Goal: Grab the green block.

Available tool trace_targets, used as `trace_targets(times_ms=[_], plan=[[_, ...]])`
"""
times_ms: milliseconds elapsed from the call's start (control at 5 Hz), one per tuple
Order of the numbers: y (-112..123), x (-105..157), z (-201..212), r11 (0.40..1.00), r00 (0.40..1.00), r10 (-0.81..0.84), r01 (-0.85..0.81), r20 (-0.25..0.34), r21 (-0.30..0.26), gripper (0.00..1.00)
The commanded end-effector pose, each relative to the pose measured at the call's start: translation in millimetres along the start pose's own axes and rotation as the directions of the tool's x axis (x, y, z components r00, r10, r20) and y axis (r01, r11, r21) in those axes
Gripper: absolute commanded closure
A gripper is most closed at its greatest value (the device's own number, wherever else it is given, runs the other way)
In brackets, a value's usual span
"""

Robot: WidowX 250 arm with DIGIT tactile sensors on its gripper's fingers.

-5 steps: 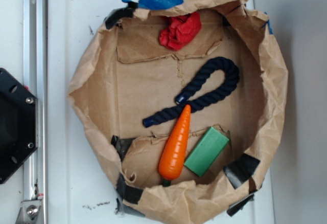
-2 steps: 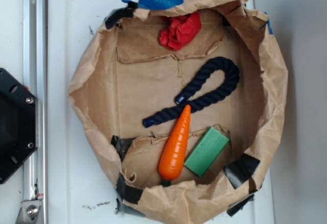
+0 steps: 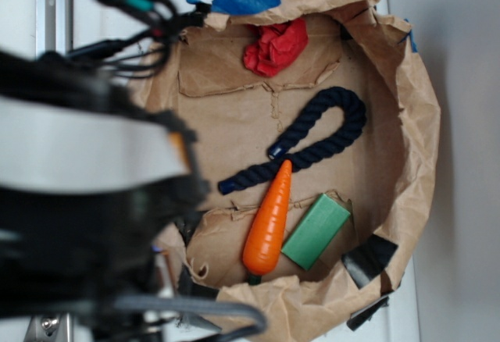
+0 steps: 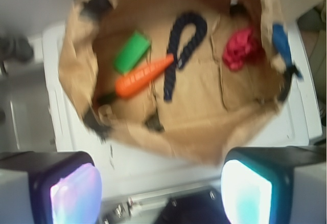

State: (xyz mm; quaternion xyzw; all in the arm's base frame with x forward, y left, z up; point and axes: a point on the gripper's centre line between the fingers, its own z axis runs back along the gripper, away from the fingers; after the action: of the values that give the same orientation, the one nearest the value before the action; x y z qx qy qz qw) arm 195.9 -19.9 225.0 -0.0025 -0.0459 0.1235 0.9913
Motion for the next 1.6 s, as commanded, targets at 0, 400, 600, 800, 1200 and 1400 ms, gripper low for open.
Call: trace_targets(times_ms=[0, 400, 600, 800, 1200, 1400], plan=[[5, 32, -20, 0.979, 0.976, 0.197, -0.192, 0.087, -0.069, 0.00], [5, 32, -20, 0.979, 0.976, 0.197, -0.192, 0.087, -0.069, 0.00], [5, 32, -20, 0.979, 0.976, 0.197, -0.192, 0.087, -0.069, 0.00], [9, 44, -64, 0.979, 0.978, 0.205, -0.205, 0.040, -0.002, 0.00], [25, 68, -126, 0.959, 0.964, 0.259, -0.264, 0.060, 0.103, 0.00], [32, 74, -149, 0.943, 0.951, 0.295, -0.306, 0.097, 0.129, 0.00]])
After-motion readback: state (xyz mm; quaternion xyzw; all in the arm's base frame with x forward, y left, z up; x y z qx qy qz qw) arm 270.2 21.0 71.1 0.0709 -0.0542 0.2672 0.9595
